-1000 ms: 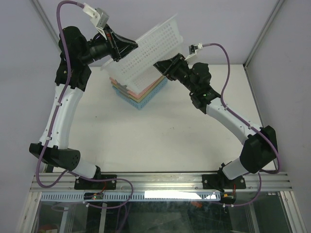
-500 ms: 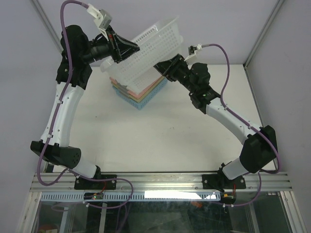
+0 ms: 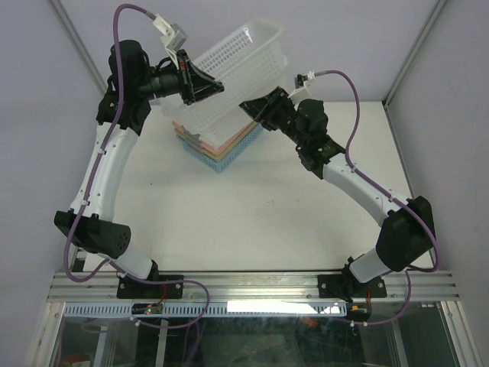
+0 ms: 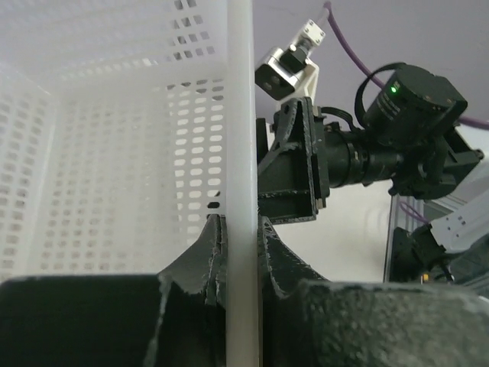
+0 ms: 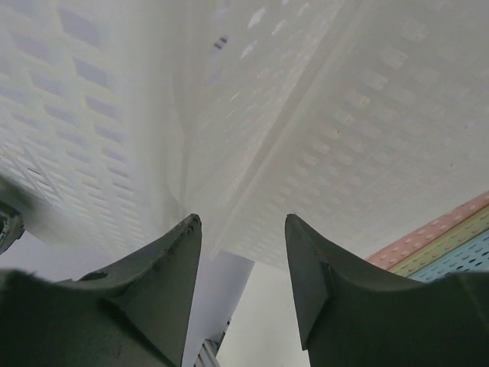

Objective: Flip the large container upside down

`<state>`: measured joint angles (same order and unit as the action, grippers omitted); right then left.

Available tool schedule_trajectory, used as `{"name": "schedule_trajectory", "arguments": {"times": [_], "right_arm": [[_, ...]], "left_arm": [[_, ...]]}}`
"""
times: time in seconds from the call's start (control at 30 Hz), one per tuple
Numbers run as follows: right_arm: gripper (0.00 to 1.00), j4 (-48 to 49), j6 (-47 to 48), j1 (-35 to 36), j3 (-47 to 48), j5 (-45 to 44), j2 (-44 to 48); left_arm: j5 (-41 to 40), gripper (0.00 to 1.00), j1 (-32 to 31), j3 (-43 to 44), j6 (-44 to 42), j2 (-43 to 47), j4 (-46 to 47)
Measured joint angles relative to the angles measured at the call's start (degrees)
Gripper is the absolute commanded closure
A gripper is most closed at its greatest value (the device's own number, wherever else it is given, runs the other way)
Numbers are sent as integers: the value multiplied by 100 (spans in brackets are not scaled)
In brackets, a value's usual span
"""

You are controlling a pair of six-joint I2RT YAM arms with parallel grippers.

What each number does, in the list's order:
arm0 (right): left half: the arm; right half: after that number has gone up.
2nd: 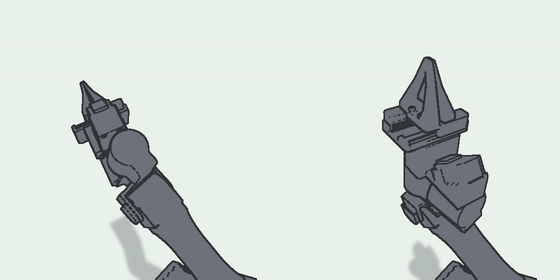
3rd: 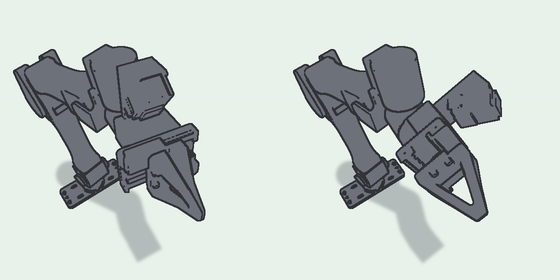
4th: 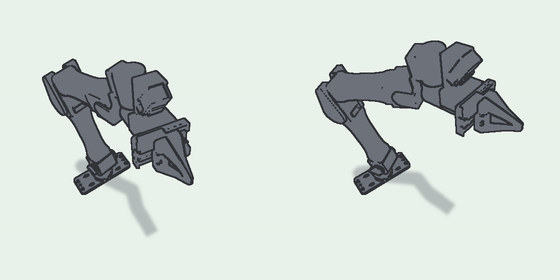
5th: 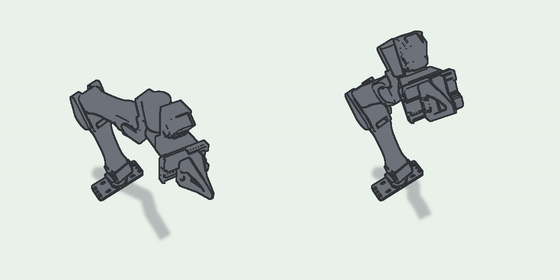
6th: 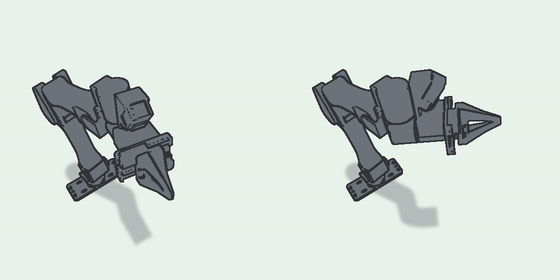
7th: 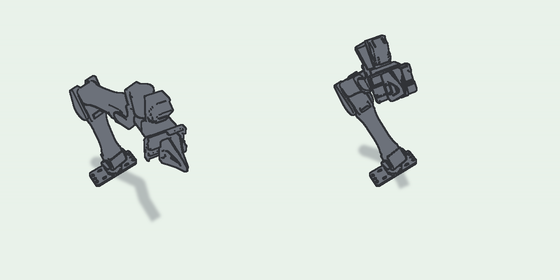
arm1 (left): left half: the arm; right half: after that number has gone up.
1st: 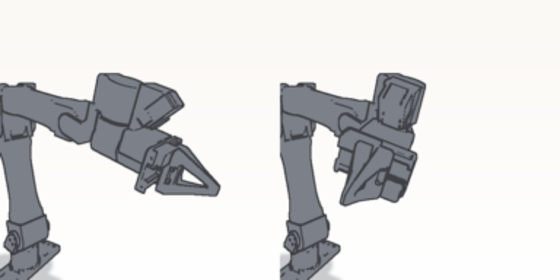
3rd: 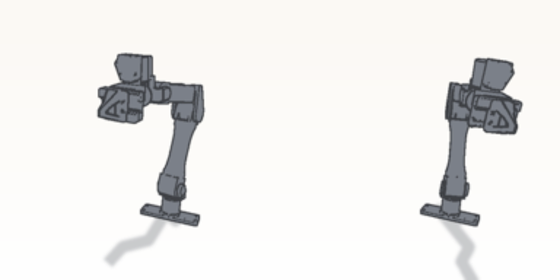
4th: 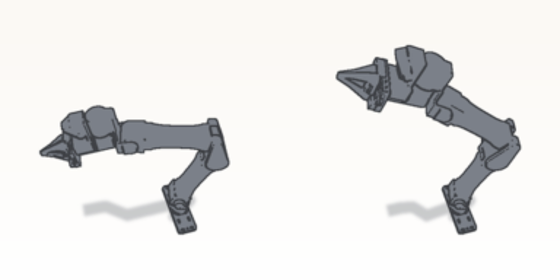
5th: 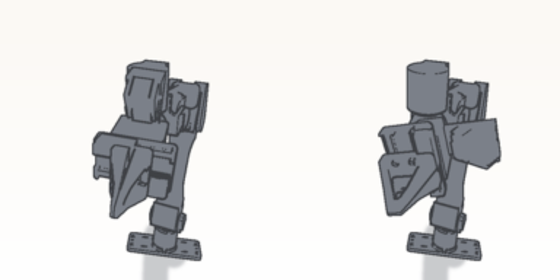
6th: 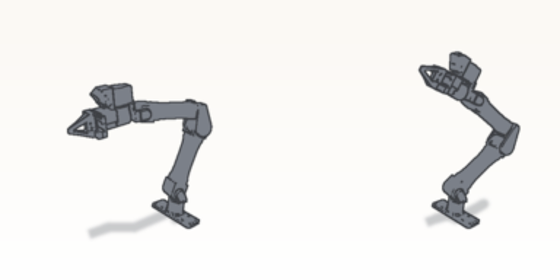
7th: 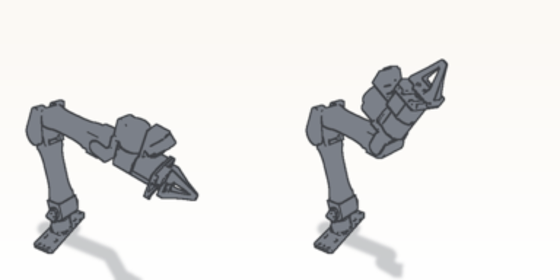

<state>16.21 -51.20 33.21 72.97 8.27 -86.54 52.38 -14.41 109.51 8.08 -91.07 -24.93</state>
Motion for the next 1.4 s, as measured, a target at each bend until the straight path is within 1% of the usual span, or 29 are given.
{"name": "schedule_trajectory", "arguments": {"times": [0.07,0.23,0.37,0.4,0.47,0.57,0.73,0.87,0.97,1.03,1.1,1.2,1.27,1.4], "right_arm": [[48,7,9,0,0,4,-4],[47,28,17,0,2,9,-4],[45,55,63,11,42,15,39],[42,-7,131,15,55,11,101],[38,-153,243,17,57,-7,286],[36,-422,579,22,57,-162,765],[33,-820,1154,22,59,-629,1738],[27,-1547,1773,22,61,-1423,2498],[26,-2223,2275,22,61,-2214,3080],[26,-2691,2640,22,66,-2787,3534],[26,-3069,2946,22,87,-3320,3969],[26,-3554,3342,22,188,-4238,4605],[26,-3753,3526,22,240,-4800,5001],[27,-4170,3724,20,485,-5676,5427]], "left_arm": [[44,100,28,17,-111,-26,59],[-157,100,22,177,-125,-48,-103],[-463,100,15,719,-179,-149,-514],[-590,100,13,955,-192,-195,-605],[-785,100,15,1355,-236,-232,-702],[-1023,100,11,1832,-219,-221,-675],[-1244,100,13,2050,-17,-74,-240],[-1202,100,11,2133,354,-13,-22],[-984,100,11,2319,809,-13,164],[-721,100,11,2343,1268,28,610],[-466,100,-28,2229,1790,103,1244],[-120,100,-179,1794,2649,306,2312],[105,100,-339,1652,3248,339,2909],[369,100,-745,1589,4035,264,3556]]}}
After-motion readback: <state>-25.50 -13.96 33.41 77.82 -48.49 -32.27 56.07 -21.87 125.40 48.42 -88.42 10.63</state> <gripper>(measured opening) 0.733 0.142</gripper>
